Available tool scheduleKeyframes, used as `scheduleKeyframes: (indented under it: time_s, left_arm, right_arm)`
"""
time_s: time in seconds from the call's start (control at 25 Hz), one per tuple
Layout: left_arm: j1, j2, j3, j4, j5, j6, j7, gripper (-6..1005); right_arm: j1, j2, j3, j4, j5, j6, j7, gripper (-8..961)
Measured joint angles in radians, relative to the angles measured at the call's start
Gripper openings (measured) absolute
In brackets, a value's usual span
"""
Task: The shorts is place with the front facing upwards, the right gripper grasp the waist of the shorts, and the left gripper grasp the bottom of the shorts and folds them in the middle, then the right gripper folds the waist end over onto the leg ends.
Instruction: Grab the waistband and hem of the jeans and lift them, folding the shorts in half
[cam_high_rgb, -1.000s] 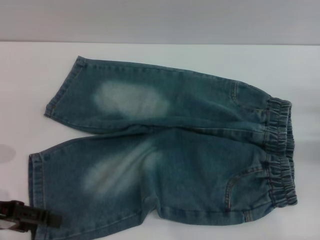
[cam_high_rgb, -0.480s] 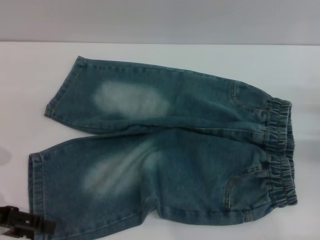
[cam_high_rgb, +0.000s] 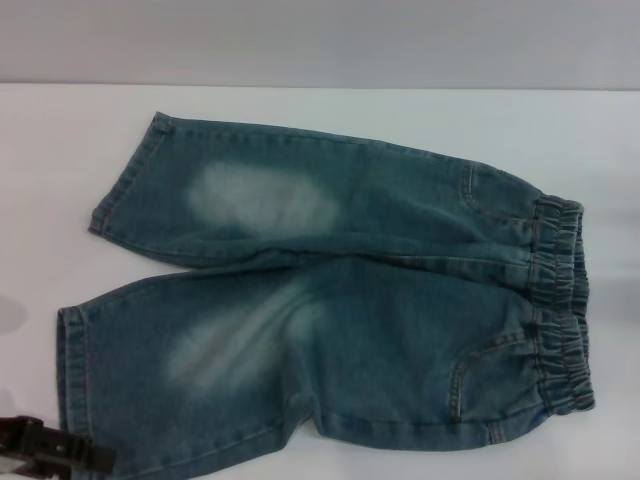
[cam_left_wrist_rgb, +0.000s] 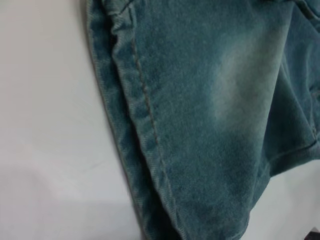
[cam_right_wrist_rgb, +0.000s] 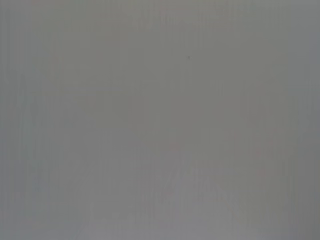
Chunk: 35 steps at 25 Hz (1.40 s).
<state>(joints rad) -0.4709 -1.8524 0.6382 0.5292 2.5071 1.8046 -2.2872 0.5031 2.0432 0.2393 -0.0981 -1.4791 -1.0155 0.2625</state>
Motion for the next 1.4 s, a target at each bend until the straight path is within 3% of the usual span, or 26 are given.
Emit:
scheduleKeyframes:
  time_s: [0.52, 0.64, 0.84, 1.04, 1.4]
  left_arm:
    - [-0.001, -0.012, 0.033, 0.000, 0.003, -0.018, 0.014, 632]
    - [-0.003, -0.011, 0.033, 0.001, 0.003, -0.030, 0.011, 404]
    - [-0.008, -0.011, 0.043, 0.001, 0.003, -0.023, 0.015, 172]
    - [-0.011, -0.013, 0.064, 0.002, 0.003, -0.026, 0.012, 40]
    - [-0.009, -0.014, 0.057, 0.003, 0.001, -0.033, 0.004, 43]
  right_arm:
    - [-0.001, -0.002, 0.002, -0.001, 0.002, 0.000, 0.000, 602]
    - [-0.005, -0.002, 0.005, -0.002, 0.002, 0.000, 0.000, 602]
    - [-0.006, -0.003, 0.008, -0.002, 0.002, 0.000, 0.000, 602]
    - [-0.006, -0.003, 0.009, -0.002, 0.003, -0.001, 0.000, 602]
    - [-0.006, -0.003, 0.007, 0.000, 0.003, -0.005, 0.008, 601]
